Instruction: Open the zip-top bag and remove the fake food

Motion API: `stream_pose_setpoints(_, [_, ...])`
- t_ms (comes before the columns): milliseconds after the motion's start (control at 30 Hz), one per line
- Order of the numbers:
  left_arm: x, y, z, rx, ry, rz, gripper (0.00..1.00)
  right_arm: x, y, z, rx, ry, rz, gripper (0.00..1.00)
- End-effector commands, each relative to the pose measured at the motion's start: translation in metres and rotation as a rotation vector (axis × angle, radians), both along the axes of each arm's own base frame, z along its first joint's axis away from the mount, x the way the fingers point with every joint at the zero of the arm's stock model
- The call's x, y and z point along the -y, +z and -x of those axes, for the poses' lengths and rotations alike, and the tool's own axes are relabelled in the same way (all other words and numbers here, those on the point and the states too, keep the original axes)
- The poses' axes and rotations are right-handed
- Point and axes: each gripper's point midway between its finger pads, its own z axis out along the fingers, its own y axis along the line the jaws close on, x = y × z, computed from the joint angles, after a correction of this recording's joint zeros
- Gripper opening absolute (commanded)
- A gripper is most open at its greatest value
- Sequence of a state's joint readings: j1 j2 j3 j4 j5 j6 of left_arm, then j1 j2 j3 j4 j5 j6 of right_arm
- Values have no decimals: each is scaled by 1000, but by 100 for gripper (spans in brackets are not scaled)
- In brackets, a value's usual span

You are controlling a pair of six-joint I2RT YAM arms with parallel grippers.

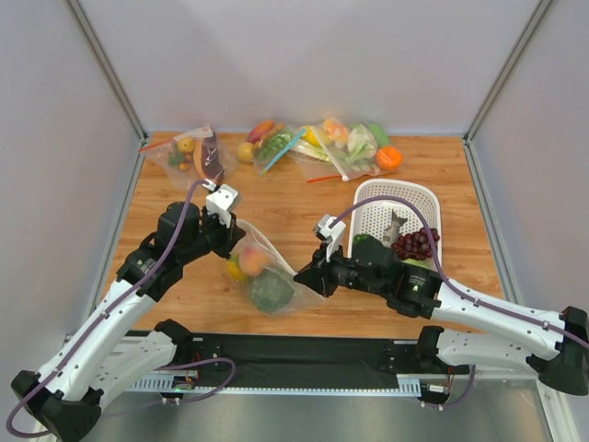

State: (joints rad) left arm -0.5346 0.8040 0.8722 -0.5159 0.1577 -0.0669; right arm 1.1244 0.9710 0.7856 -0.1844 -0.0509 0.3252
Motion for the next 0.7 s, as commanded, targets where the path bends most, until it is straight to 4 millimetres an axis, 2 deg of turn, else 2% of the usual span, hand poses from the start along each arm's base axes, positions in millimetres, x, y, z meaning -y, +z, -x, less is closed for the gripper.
stream_pose_setpoints(0, [-20, 5, -14, 25, 124, -11, 0, 7, 1, 7, -25, -4, -17, 0])
stream_pose_setpoints(300, [-39, 5, -23, 20, 221, -4, 0, 25, -16, 15, -71, -35, 12, 0])
stream_pose_setpoints(667, [-54, 7, -28, 24, 291, 11, 0, 42, -26, 22, -100, -60, 24, 0])
